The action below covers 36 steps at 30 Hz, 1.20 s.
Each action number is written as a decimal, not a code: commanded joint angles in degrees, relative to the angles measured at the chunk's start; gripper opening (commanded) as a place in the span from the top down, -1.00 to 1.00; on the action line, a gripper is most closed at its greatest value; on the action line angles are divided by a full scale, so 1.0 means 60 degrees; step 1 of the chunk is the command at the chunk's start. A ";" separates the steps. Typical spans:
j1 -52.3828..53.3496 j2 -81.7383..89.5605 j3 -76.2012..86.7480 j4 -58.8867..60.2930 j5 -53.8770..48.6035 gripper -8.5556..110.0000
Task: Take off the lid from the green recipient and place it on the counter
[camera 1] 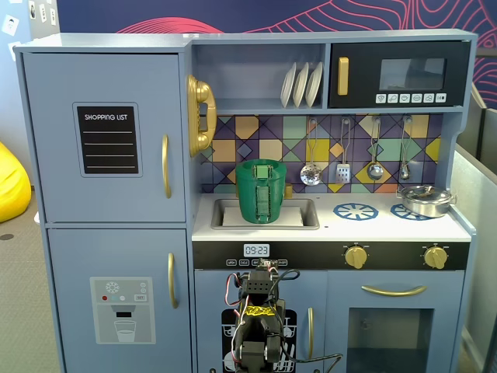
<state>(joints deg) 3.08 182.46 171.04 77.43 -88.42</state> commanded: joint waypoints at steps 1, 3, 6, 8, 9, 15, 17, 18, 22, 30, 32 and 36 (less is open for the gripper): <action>0.0044 -0.0059 0.0117 0.1729 0.0161 0.86; 0.0073 -0.0059 0.0117 0.1729 0.0161 0.86; 0.0073 -0.0059 0.0117 0.1729 0.0088 0.86; 0.0073 -0.0059 0.0117 0.1729 0.0088 0.84; 0.0088 -0.0059 0.0117 0.1729 0.0088 0.83; 0.0322 -0.0059 0.0117 0.1699 -0.0278 0.86; 0.0542 -0.0073 0.0029 0.1245 -0.0908 0.86; 0.0732 -0.0073 -0.0146 0.0806 -0.0981 0.86; 0.1450 -0.0264 -0.1670 -0.1201 -0.1406 0.86; 0.1274 -0.2153 -0.6123 -0.4805 -0.1436 0.75; 0.1040 -0.2681 -0.7002 -0.5288 -0.1523 0.64; 0.0776 -0.3574 -0.8115 -0.6372 -0.1670 0.42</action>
<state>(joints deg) 9.32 165.85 131.31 45.70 -97.47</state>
